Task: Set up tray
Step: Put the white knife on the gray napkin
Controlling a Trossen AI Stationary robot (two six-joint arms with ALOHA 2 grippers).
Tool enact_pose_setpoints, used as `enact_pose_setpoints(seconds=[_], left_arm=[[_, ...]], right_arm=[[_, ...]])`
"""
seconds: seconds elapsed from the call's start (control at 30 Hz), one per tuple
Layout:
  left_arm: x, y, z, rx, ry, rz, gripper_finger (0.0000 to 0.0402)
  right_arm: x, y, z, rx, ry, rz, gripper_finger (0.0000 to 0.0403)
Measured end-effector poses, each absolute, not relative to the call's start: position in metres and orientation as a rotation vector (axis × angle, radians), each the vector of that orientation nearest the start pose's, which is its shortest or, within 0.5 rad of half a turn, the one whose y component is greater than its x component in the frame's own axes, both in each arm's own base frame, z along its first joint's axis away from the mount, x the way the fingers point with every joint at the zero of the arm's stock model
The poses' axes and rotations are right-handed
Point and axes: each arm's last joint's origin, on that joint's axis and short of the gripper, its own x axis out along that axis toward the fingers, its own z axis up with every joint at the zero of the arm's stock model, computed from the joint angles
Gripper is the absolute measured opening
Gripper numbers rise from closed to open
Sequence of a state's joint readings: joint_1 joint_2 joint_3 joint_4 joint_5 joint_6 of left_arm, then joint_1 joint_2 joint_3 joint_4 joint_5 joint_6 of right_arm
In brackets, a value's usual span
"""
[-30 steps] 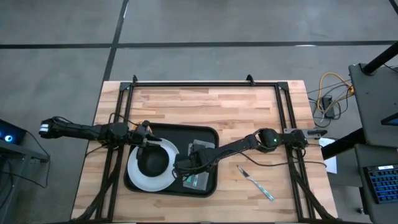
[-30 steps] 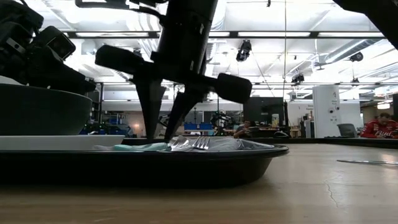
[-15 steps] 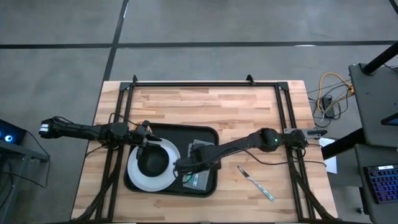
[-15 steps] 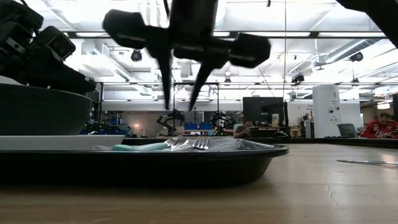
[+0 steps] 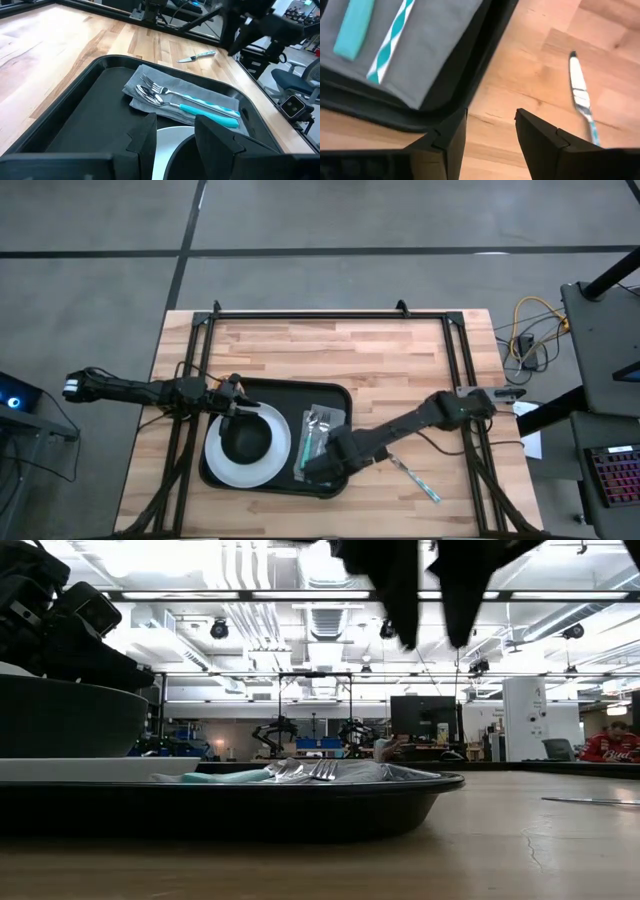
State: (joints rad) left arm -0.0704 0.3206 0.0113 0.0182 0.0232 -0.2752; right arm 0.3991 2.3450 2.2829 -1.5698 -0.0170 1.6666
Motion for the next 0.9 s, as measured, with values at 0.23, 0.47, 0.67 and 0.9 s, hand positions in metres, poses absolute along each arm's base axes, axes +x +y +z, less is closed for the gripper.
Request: enact_pose_setpoints(seconds=[0.23, 0.47, 0.67, 0.9], left_arm=[[0.113, -0.009, 0.142, -0.266, 0.302, -0.052, 0.0115], [0.113, -0.009, 0.142, -0.266, 0.302, -0.052, 0.0115], [0.113, -0.009, 0.142, -0.266, 0.302, -0.053, 0.0115], [0.113, -0.009, 0.142, -0.266, 0.302, -0.053, 0.0115]], right_arm=[[0.383, 0.196, 0.251, 0.849, 1.385, -0.984, 0.0159], [0.325, 0.203, 0.257, 0.783, 1.411, -1.052, 0.0156], [0.269, 0.204, 0.249, 0.797, 1.363, -1.043, 0.0155], [0.228, 0.197, 0.227, 0.885, 1.332, -0.936, 0.0154]])
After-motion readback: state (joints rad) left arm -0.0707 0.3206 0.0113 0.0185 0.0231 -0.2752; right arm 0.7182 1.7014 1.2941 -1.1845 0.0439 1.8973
